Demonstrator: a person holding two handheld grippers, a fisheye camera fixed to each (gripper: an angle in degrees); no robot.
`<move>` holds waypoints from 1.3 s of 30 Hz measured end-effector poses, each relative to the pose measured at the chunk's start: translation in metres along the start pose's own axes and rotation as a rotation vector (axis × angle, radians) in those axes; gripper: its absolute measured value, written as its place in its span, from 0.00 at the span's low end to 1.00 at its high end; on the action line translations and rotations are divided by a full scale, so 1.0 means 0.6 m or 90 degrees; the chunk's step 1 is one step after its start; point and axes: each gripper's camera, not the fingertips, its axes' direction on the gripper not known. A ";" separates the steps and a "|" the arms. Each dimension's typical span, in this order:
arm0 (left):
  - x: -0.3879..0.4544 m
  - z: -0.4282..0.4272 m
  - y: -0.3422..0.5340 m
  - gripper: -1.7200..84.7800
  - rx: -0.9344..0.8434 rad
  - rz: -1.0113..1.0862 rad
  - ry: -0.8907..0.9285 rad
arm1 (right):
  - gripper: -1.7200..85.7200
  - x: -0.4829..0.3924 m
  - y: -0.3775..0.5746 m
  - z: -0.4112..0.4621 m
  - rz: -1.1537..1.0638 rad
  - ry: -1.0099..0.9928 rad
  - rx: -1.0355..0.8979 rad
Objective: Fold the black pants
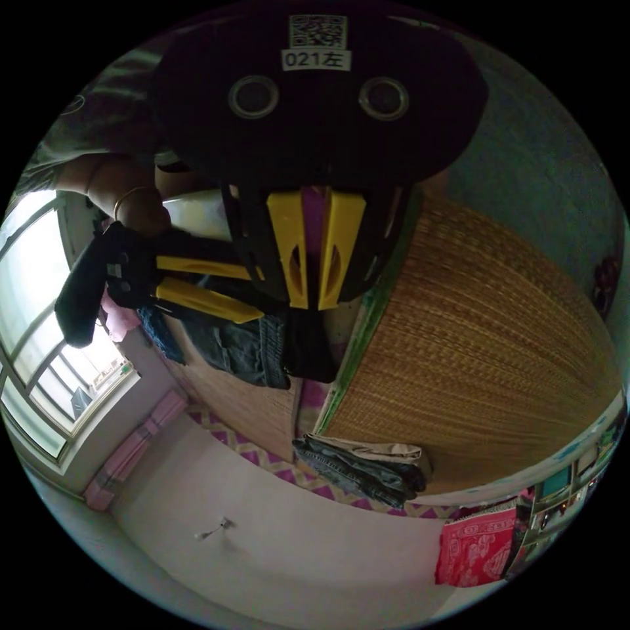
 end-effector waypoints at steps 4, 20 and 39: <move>0.018 0.007 0.002 0.02 0.000 -0.008 -0.002 | 0.13 -0.034 0.015 0.002 -0.037 0.079 -0.005; 0.152 0.073 -0.002 0.01 -0.024 0.018 -0.033 | 0.08 -0.021 0.091 -0.026 0.017 0.118 0.052; 0.497 0.235 -0.064 0.01 -0.027 0.208 0.051 | 0.07 0.564 0.943 -0.407 0.819 0.090 0.179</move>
